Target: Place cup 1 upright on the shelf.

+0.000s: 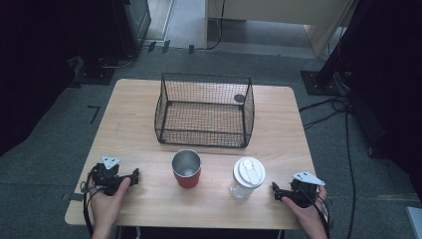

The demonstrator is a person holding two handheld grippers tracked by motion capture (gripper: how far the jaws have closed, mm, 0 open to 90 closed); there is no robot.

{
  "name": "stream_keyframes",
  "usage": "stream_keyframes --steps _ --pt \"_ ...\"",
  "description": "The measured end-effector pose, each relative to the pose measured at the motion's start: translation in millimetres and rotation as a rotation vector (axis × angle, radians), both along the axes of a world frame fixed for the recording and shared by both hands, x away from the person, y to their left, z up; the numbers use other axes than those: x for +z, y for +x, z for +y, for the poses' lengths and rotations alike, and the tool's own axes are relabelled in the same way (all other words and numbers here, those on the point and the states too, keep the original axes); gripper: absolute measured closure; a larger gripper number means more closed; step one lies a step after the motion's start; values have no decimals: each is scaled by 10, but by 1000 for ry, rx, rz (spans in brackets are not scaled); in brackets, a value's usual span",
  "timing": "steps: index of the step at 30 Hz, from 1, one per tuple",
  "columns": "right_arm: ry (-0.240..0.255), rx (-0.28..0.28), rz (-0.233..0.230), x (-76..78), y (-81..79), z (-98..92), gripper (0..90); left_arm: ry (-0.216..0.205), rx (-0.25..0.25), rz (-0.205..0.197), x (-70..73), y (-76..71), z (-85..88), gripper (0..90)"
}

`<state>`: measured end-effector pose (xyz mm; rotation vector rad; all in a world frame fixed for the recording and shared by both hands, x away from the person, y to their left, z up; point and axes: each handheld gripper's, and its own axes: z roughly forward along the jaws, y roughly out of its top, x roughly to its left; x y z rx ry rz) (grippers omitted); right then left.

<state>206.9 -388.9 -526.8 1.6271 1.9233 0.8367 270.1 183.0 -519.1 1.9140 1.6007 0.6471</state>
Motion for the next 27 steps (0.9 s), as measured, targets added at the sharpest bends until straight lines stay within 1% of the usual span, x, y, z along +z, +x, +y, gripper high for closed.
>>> stream_keyframes --steps 1,3,4,5,6,7,8,9,10,11,12,15,16,17,19,20,22,23,25,27 --pt "0 0 0 0 0 0 19 -1 10 -1 -2 1 -10 0" --pt "0 0 0 0 0 0 20 0 14 0 0 0 -12 0" --pt "0 0 0 0 0 0 20 1 9 12 9 -11 -12 0" --pt "0 0 0 0 0 0 19 2 -9 18 15 -32 -12 0" --pt "0 0 0 0 0 1 20 9 -19 18 20 -44 -15 0" --pt "0 0 0 0 0 1 20 7 -29 14 33 -57 -20 0" --pt "0 0 0 0 0 1 20 -17 -44 2 50 -72 -29 0" --pt "0 0 0 0 0 1 19 -26 -62 -9 73 -90 -42 0" --pt "0 0 0 0 0 1 19 -26 -62 -9 73 -90 -42 0" --pt "0 0 0 0 0 1 19 -26 -79 -20 96 -106 -66 0" --pt "0 0 0 0 1 0 19 -36 -102 -26 121 -118 -100 0" --pt "0 0 0 0 1 0 19 -50 -155 -40 162 -139 -183 0" --pt "0 0 0 0 0 0 19 -53 -183 -56 187 -158 -256 0" --pt "0 0 0 0 0 0 19 -53 -183 -56 187 -158 -256 0" --pt "0 0 0 0 0 0 19 -63 -227 -76 233 -190 -359 0" --pt "0 0 0 0 0 0 19 -63 -227 -76 233 -190 -359 0" --pt "0 0 0 0 0 0 19 -66 -257 -82 270 -214 -422 0" --pt "0 0 0 0 1 0 19 -80 -282 -89 300 -238 -485 0" --pt "0 0 0 0 1 0 19 -100 -312 -99 328 -266 -543 0" --pt "0 0 0 0 1 0 19 -101 -340 -108 355 -294 -612 0"
